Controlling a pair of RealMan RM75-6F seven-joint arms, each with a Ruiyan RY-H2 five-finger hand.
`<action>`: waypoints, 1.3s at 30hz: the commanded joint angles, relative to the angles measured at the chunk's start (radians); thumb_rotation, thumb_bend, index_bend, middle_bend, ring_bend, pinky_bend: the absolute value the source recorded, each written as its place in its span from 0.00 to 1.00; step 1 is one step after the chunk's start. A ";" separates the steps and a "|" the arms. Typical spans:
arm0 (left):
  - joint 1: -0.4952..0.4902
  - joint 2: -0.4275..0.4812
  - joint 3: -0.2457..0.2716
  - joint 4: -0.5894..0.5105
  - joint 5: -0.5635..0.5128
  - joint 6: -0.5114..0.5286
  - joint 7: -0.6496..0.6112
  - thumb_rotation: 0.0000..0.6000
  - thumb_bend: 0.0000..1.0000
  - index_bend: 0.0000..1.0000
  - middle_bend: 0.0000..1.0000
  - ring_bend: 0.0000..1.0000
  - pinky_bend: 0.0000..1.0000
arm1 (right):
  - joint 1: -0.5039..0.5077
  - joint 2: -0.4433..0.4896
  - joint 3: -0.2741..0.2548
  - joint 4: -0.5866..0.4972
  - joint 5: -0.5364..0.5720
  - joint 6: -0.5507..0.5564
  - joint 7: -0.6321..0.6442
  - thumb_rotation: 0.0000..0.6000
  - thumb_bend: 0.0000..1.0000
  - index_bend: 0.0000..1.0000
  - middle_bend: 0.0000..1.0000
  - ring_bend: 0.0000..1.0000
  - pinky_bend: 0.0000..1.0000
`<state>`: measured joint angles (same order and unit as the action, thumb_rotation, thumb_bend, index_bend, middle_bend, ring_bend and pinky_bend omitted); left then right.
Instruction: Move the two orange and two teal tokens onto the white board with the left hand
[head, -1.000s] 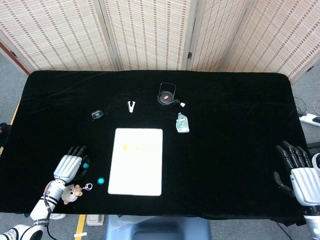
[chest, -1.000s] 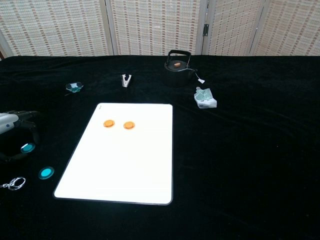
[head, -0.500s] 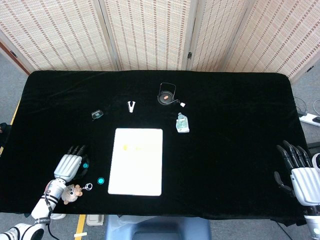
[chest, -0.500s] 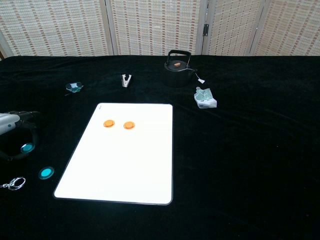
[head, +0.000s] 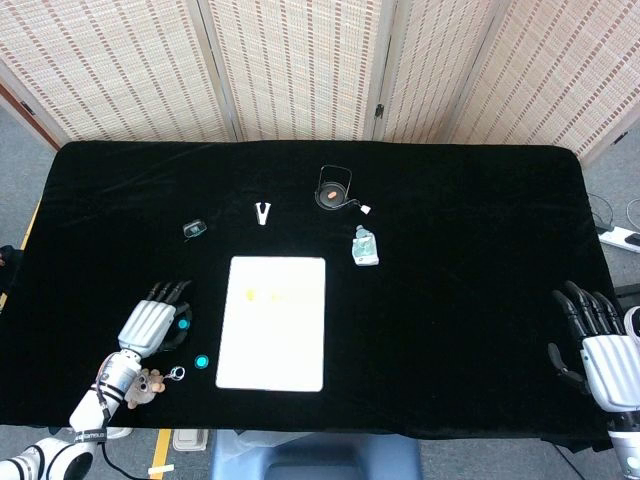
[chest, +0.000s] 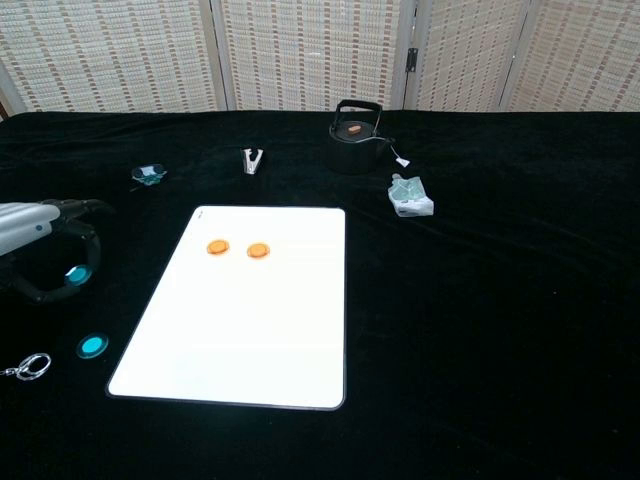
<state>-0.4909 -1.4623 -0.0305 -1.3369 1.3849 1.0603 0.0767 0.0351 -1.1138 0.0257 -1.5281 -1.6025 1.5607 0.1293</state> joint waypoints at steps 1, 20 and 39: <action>-0.037 0.006 -0.020 -0.045 0.022 -0.019 0.018 1.00 0.43 0.53 0.07 0.00 0.00 | 0.000 0.000 0.000 0.000 0.001 0.000 0.000 1.00 0.51 0.00 0.00 0.02 0.00; -0.162 -0.094 -0.052 -0.084 -0.033 -0.155 0.149 1.00 0.43 0.51 0.07 0.00 0.00 | -0.012 0.000 0.000 0.011 0.017 0.004 0.013 1.00 0.51 0.00 0.00 0.01 0.00; -0.127 -0.024 -0.023 -0.144 -0.019 -0.080 0.135 1.00 0.43 0.40 0.04 0.00 0.00 | -0.007 -0.001 0.003 0.012 0.011 0.001 0.016 1.00 0.51 0.00 0.00 0.01 0.00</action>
<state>-0.6307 -1.5037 -0.0616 -1.4694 1.3520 0.9633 0.2238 0.0282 -1.1146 0.0283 -1.5157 -1.5920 1.5617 0.1450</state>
